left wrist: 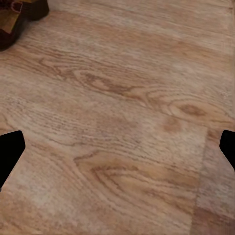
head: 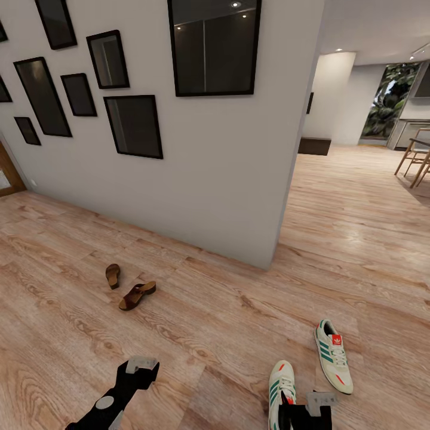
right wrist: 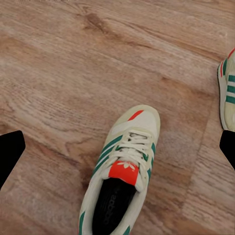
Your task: Pick up the two gym shoes and the two sandals from the corridor floor and place them onto the hallstand (shoe rack) in the corridor, making sure they are on the rack and not on the floor. Arrange them so the two gym shoes are next to each other and the two sandals are next to each other.
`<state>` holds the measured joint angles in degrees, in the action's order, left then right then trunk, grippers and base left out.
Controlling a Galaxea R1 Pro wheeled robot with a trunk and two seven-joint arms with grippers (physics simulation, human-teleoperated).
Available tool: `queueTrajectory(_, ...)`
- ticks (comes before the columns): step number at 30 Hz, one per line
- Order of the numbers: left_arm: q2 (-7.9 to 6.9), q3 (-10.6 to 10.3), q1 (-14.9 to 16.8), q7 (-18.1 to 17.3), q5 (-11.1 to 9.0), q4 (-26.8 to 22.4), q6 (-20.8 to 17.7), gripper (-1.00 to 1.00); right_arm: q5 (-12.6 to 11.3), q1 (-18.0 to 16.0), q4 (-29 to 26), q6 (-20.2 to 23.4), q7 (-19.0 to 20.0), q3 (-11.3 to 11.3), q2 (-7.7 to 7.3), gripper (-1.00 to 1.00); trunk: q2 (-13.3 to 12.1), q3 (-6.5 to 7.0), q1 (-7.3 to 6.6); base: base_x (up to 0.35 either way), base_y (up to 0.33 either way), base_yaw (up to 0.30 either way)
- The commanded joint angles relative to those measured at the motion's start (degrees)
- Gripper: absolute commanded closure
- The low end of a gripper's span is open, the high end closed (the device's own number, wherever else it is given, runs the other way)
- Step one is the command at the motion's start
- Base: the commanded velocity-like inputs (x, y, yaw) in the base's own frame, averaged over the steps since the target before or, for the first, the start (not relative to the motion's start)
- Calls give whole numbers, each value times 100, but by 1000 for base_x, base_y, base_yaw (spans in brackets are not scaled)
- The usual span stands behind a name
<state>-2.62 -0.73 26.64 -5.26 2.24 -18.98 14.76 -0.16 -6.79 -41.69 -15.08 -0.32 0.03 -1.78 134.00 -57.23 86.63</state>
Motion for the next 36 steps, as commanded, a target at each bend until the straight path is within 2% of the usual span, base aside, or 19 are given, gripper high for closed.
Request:
queueTrajectory(1,1,-6,7,-11,25,-78,2,-100,-20,-1,-8,-10,-7,-4,1,-100,2,-5,-1,0,0,0)
queueTrajectory(2,2,-6,9,-21,26,-128,-8,-100,-35,-2,-13,-6,-8,-5,1,-100,2,-5,-1,0,0,0)
queueTrajectory(4,22,-6,15,-168,30,-528,-114,-100,-267,-5,-33,97,-82,-12,2,-100,2,-5,-1,0,0,0)
queueTrajectory(7,45,-6,16,-257,30,-730,-286,-100,-418,-4,-40,185,-146,-12,2,-100,2,-5,-1,0,0,0)
queueTrajectory(8,54,-6,16,-279,29,-792,-365,-100,-465,-5,-42,215,-169,-12,2,-100,2,-5,-1,0,0,0)
queueTrajectory(9,76,-2,17,-328,25,-957,-632,-100,-582,-6,-57,297,-213,-12,-2,-100,2,-5,-1,0,0,0)
queueTrajectory(12,94,1,20,-356,24,-1108,-864,-100,-661,-6,-112,371,-237,-16,-9,-100,2,-5,-1,0,0,0)
queueTrajectory(20,166,3,22,-385,14,-1532,-1143,-100,-746,-7,-593,662,-423,-36,-7,-100,2,-5,-1,0,0,0)
queueTrajectory(31,233,-4,30,-427,17,-1602,-1170,-100,-765,-13,-827,925,-556,-77,-4,-100,2,-5,-1,0,0,0)
queueTrajectory(36,263,-10,161,-552,21,-1602,-1177,-100,-766,-15,-845,944,-558,-72,7,-100,82,-41,43,0,0,0)
